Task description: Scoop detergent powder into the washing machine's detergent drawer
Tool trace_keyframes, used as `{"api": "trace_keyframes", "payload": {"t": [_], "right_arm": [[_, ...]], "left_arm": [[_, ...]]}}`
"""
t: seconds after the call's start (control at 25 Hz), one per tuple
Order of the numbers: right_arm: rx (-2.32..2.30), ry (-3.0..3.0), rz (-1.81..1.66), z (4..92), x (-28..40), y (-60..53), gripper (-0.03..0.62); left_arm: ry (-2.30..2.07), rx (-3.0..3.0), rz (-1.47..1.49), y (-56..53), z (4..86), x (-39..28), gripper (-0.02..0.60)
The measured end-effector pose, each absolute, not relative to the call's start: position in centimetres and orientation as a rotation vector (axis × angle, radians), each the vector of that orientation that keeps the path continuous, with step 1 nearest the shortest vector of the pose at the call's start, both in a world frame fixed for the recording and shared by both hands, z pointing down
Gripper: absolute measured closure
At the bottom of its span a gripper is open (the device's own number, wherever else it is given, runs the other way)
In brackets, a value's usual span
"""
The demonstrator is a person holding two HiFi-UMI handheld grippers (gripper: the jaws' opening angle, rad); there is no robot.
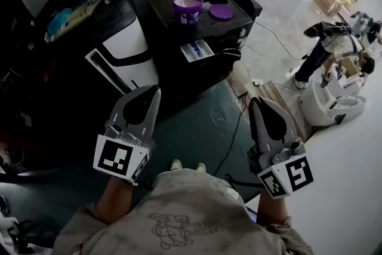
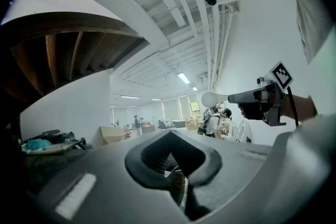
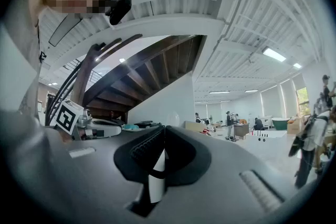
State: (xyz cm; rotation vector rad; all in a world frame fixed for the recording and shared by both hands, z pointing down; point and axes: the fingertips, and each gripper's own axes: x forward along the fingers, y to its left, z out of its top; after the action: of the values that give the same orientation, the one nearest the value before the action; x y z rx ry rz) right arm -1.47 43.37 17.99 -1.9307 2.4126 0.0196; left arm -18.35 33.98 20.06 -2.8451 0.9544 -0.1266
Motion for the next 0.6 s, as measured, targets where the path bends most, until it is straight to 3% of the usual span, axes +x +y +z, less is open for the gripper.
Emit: {"api": "trace_keyframes", "payload": {"t": [0.6], "right_arm": [[-1.919, 2.439, -0.009, 19.5, 2.6, 44.2, 0.563]], "left_arm": [[0.955, -2.851, -0.156, 35.1, 21.4, -13.8, 0.581]]}}
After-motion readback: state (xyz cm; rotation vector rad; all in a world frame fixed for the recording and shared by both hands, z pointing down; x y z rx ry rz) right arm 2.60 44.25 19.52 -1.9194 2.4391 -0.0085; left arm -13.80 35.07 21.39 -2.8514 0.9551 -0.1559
